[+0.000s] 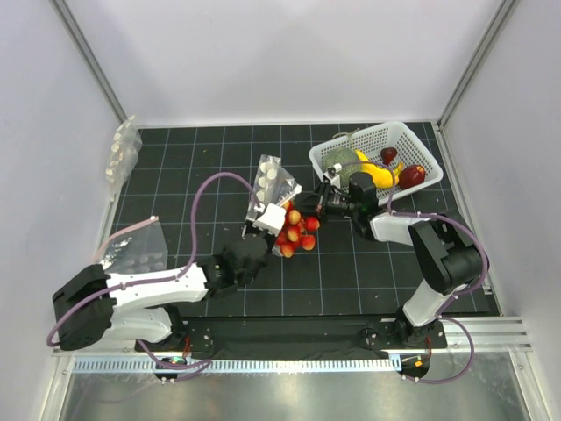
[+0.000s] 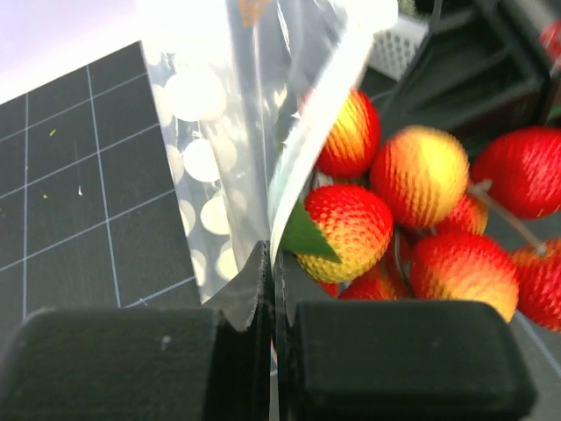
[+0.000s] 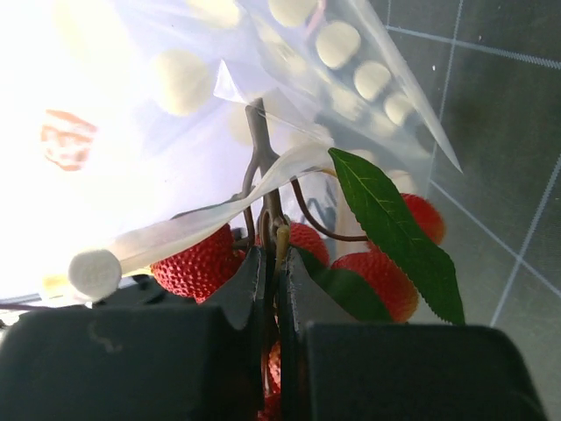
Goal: Place the food in the zip-top bag and seal the zipper
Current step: Place the fake fruit in the zipper food storage bag.
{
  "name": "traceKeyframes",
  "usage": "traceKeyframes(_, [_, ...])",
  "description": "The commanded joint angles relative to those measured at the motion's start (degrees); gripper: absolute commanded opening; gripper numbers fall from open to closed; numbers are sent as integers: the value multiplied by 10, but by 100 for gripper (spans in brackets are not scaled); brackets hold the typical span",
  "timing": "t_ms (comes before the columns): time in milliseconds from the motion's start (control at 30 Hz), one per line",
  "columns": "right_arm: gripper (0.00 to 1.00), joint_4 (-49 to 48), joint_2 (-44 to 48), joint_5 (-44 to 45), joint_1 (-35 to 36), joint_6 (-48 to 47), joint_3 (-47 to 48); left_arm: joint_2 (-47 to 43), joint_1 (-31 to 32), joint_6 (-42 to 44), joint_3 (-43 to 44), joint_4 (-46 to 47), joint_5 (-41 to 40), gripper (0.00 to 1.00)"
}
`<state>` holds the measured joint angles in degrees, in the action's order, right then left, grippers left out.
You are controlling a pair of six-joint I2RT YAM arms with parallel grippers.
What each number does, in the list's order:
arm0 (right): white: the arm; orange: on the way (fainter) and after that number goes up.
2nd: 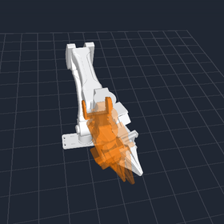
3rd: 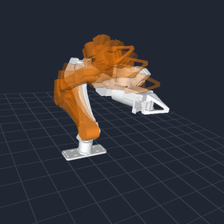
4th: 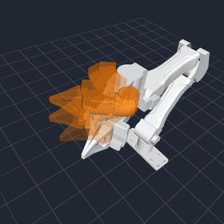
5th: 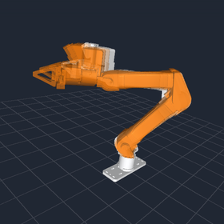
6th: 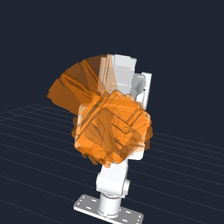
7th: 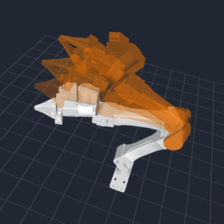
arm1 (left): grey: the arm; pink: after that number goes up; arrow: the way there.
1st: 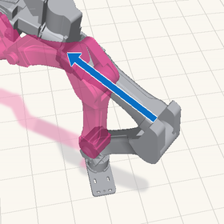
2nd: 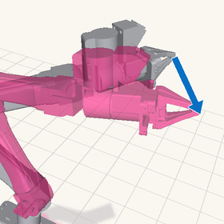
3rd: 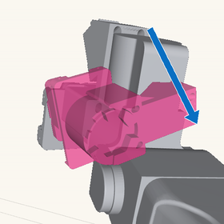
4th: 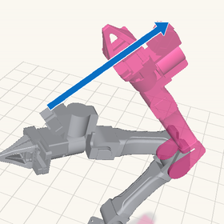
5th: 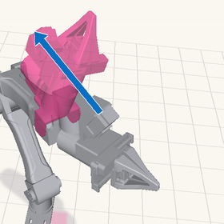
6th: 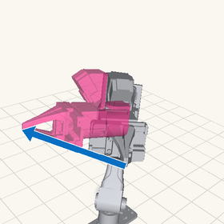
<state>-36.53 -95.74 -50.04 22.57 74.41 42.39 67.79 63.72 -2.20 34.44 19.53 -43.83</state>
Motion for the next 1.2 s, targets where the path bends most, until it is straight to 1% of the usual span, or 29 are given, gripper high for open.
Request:
traceKeyframes(0, [1,-110,5,19,-16,92,-19,43,16,19,20,60,-27,0])
traceKeyframes(133, [1,-179,17,71,-31,134,-57,86,35,53,37,83,-44,0])
traceKeyframes(233, [1,-180,44,107,-32,128,-76,102,51,52,51,87,-74,0])
traceKeyframes(300, [1,-150,65,149,-32,114,-84,98,53,41,49,86,-78,0])
traceKeyframes(333, [1,-111,89,169,-32,90,-86,86,53,26,46,86,-73,0])
traceKeyframes(367, [1,-95,104,184,-31,81,-91,79,53,20,44,81,-66,0])
traceKeyframes(400, [1,-73,119,221,-31,76,-91,72,53,0,42,76,-60,0])
traceKeyframes(433, [1,-31,133,236,-31,69,-92,54,53,-10,41,68,-44,0])
traceKeyframes(467, [1,-18,168,252,-27,52,-93,46,53,-37,42,60,-37,0])
traceKeyframes(500, [1,-4,185,274,-24,43,-97,38,53,-46,43,44,-28,0])
traceKeyframes(533, [1,30,205,314,-18,30,-98,31,52,-54,43,39,-21,0])
traceKeyframes(600, [1,85,260,367,5,-8,-86,17,51,-74,45,22,-7,0])
traceKeyframes(633, [1,141,276,429,15,-20,-82,15,50,-80,48,16,-5,0])
traceKeyframes(667, [1,161,289,458,28,-37,-77,10,51,-84,53,10,1,0])
traceKeyframes(700, [1,195,310,483,57,-57,-65,9,51,-96,55,0,5,0])
traceKeyframes(767, [1,215,321,554,84,-73,-53,1,46,-107,60,-16,30,0])
traceKeyframes(800, [1,219,326,571,101,-74,-53,-3,44,-123,61,-20,40,0])
traceKeyframes(867, [1,237,327,611,114,-67,-46,-7,42,-133,63,-27,57,0])
traceKeyframes(933, [1,267,320,633,129,-64,-35,-13,42,-144,63,-31,74,0])
traceKeyframes(1000, [1,270,318,663,139,-67,-31,-21,42,-147,62,-35,96,0])
traceKeyframes(1167, [1,285,329,768,196,-105,-25,-15,42,-171,79,-69,143,0])
